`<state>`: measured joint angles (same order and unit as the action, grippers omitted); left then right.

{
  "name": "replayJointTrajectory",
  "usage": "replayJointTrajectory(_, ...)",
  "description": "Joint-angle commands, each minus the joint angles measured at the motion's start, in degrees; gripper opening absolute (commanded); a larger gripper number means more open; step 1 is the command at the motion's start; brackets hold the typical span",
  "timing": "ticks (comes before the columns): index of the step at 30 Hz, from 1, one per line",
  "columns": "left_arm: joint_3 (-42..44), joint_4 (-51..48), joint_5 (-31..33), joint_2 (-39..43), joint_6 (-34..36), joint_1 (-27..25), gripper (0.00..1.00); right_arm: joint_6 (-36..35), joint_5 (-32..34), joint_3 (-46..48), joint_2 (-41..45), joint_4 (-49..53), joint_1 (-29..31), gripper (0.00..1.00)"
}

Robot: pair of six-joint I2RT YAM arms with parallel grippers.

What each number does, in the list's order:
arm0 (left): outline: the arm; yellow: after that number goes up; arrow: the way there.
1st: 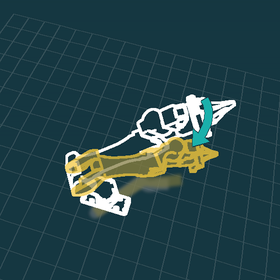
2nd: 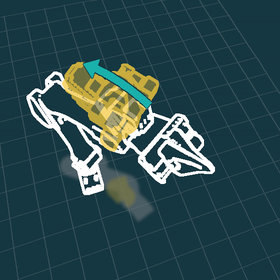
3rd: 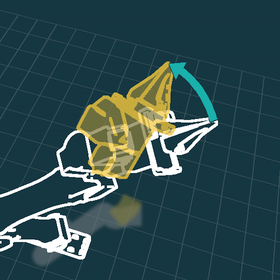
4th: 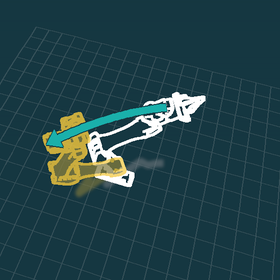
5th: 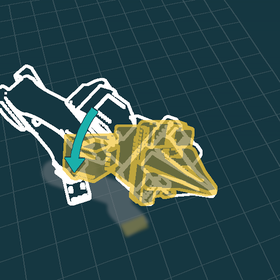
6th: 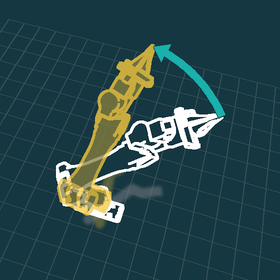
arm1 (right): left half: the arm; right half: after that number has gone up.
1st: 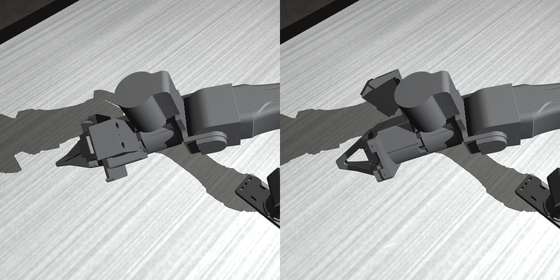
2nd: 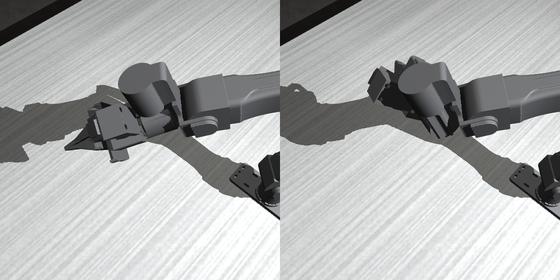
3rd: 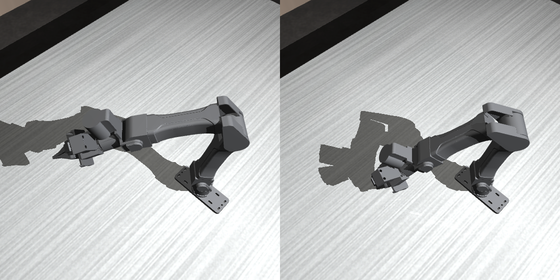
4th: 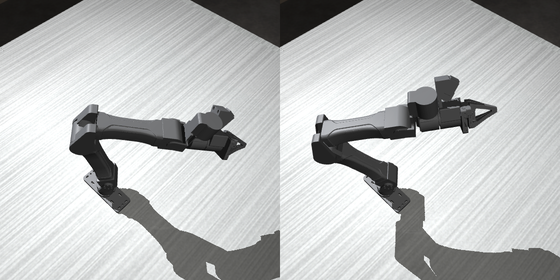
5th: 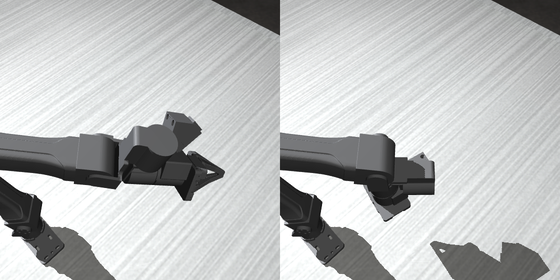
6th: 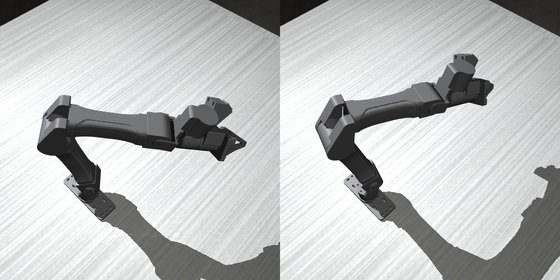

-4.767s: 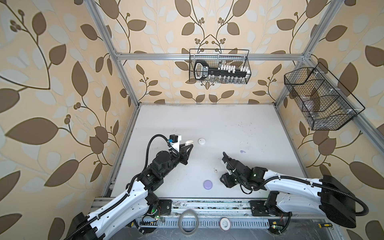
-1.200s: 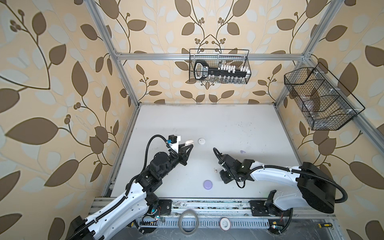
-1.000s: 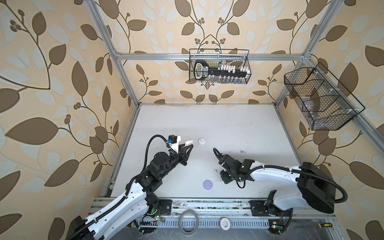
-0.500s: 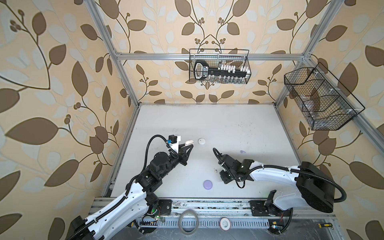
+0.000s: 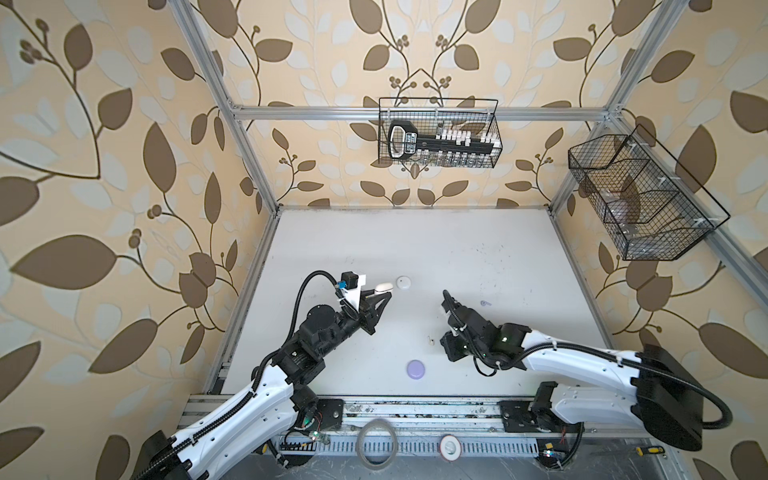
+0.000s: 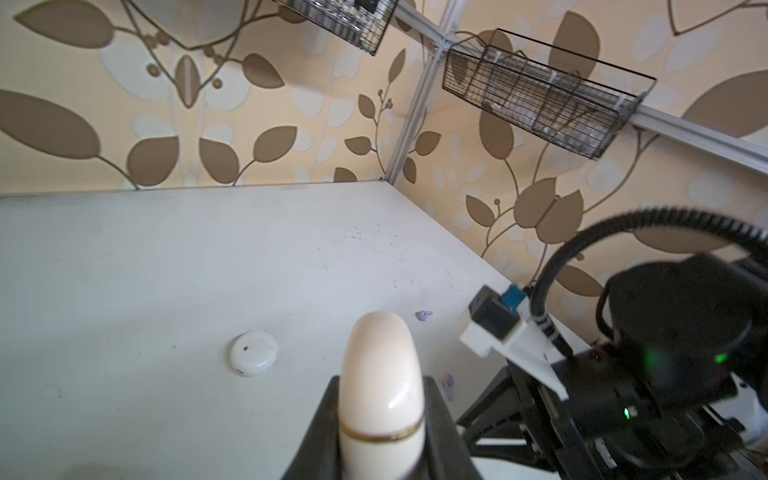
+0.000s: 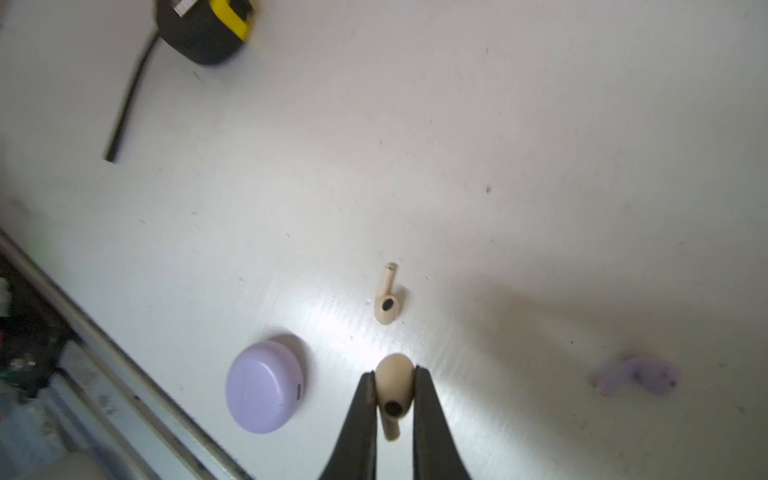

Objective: Insert the wireless bluetooth earbuds into the charging case

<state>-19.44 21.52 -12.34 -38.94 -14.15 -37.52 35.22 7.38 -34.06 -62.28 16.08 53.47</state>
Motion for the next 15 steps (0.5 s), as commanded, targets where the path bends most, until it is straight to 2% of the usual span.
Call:
replayJointTrajectory(1, 1.6, 11.9, -13.0, -1.9, 5.3, -0.2, 0.0, 5.8, 6.0, 0.6, 7.9, -3.2, 1.0, 0.09)
replayJointTrajectory(4, 4.2, 19.4, -16.4, -3.0, 7.1, -0.3, 0.0, 8.7, 8.8, 1.4, 14.5, -7.0, 2.6, 0.08)
replayJointTrajectory(8, 6.7, 25.3, -17.2, -3.2, 7.8, -1.0, 0.0, 9.0, 11.2, 2.3, 19.7, -14.7, 5.3, 0.08)
replayJointTrajectory(11, 7.3, 27.9, -19.2, -3.1, 9.2, -2.1, 0.0, 8.5, 12.2, 2.8, 19.9, -22.2, 8.4, 0.07)
replayJointTrajectory(15, 9.6, 31.9, -21.4, -2.6, 13.3, -3.7, 0.0, 6.2, 15.4, 1.9, 15.6, -31.3, 14.4, 0.07)
